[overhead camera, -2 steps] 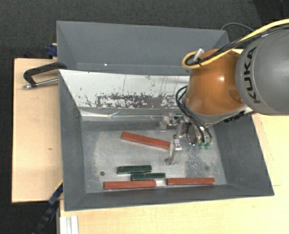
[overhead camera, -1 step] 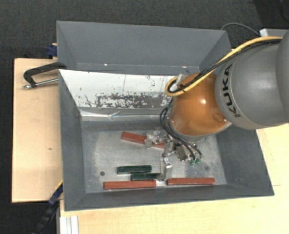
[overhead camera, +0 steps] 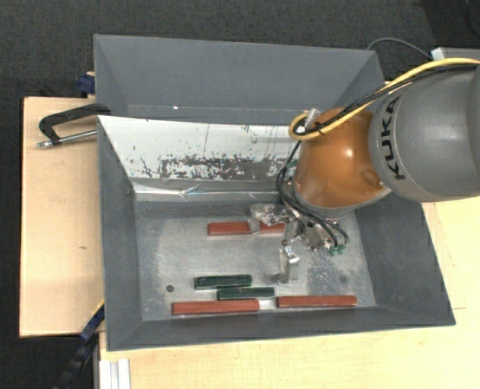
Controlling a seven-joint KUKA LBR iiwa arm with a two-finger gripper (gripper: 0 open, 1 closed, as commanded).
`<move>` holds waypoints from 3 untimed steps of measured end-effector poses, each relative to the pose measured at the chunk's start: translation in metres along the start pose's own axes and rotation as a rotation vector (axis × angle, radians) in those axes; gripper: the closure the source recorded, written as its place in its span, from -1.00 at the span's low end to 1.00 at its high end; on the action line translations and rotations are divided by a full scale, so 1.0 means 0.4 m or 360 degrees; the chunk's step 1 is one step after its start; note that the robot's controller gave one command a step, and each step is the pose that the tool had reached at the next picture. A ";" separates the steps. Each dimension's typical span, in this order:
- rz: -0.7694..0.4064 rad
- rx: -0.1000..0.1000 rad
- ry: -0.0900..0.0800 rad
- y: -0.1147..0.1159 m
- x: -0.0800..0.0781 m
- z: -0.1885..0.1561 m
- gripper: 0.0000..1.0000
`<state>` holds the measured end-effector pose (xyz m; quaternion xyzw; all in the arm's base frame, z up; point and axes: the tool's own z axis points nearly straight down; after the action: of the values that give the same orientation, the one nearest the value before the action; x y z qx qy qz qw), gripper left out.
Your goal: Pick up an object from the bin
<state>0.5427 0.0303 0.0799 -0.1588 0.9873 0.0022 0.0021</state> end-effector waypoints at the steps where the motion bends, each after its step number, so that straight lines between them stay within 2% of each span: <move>1: 0.0191 0.0016 0.0002 0.010 0.000 0.001 -1.00; 2: 0.0116 0.0003 -0.0002 0.093 -0.029 0.012 -1.00; 3: -0.0134 0.0007 -0.0003 0.127 -0.074 0.007 -1.00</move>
Offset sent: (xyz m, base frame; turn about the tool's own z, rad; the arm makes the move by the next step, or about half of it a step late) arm 0.0051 0.0466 -0.0099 -0.0882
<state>0.5547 0.0877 0.0776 -0.2003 0.9797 0.0002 0.0034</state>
